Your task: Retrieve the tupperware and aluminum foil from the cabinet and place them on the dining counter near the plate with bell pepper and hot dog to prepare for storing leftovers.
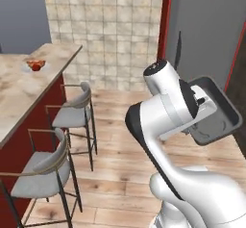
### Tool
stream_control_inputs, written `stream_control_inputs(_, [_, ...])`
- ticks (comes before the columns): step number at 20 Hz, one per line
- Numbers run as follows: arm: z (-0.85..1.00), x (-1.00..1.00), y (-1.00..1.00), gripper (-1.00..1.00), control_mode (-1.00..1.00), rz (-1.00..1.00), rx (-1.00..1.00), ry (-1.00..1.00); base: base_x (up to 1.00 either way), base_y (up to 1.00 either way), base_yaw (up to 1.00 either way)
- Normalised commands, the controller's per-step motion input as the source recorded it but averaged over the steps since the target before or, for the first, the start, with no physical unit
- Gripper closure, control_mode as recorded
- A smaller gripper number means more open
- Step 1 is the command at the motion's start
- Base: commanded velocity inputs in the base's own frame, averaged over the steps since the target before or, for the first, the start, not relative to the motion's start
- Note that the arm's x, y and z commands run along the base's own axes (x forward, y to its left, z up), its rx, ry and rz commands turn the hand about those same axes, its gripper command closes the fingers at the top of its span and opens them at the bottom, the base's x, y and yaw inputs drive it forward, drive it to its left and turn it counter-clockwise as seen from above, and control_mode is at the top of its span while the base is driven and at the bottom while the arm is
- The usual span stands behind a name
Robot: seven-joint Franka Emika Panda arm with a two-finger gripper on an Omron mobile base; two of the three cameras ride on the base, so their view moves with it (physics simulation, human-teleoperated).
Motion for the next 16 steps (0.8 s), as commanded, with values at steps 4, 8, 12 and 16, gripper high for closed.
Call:
stream_control_inputs(4, [0.00, 0.00, 0.00, 1.00, 1.00, 0.00, 0.00, 0.00, 1.00, -0.63, 0.40])
stream_control_inputs(8, [0.00, 0.00, 0.00, 1.00, 1.00, 0.00, 0.00, 0.00, 0.99, -0.65, 0.41])
stream_control_inputs(12, [0.00, 0.00, 0.00, 1.00, 1.00, 0.00, 0.00, 0.00, 1.00, -0.55, 0.42])
stream_control_inputs(16, [0.00, 0.00, 0.00, 1.00, 1.00, 0.00, 0.00, 0.00, 1.00, -0.41, 0.45])
